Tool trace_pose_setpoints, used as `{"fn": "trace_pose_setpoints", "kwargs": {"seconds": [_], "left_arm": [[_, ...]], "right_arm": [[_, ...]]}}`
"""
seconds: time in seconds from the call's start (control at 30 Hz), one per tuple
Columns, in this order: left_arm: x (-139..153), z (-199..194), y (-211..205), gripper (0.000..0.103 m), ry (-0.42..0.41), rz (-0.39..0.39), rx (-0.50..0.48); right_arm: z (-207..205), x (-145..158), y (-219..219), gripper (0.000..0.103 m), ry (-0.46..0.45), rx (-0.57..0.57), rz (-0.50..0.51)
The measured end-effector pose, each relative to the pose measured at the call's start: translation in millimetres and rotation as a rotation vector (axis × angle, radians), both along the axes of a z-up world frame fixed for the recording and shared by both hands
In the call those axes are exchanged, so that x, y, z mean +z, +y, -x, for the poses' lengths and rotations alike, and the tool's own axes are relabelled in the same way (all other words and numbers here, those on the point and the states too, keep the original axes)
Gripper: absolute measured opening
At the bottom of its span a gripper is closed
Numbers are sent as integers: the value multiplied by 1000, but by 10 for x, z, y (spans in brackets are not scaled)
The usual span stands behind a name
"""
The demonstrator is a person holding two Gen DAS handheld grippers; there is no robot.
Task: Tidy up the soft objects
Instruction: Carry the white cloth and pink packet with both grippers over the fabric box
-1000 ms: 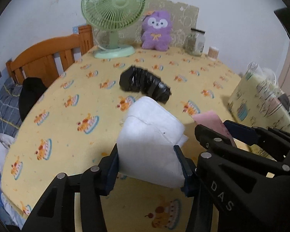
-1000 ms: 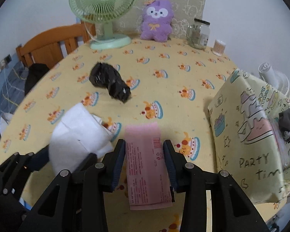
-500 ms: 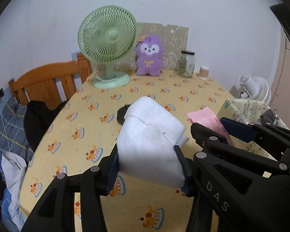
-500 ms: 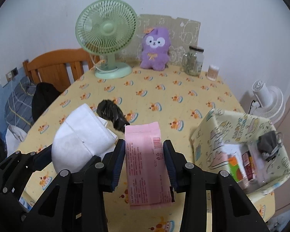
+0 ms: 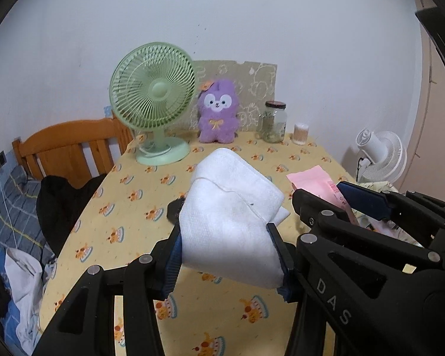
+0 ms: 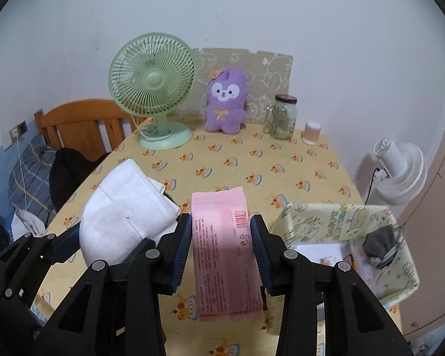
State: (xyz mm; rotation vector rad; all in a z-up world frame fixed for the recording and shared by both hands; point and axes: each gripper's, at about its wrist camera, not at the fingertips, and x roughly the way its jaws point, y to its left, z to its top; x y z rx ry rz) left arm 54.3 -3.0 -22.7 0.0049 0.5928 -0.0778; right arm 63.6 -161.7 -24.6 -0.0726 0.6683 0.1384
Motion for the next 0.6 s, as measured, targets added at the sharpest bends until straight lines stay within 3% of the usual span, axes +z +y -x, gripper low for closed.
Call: {"fn": "trace_pose_setpoints", "kwargs": {"seconds": [0.6], "left_arm": [[301,-157,-535,53,-50,-26,-48]], "right_arm": [[-117,322,-599,44,-64,-46,-32]]}}
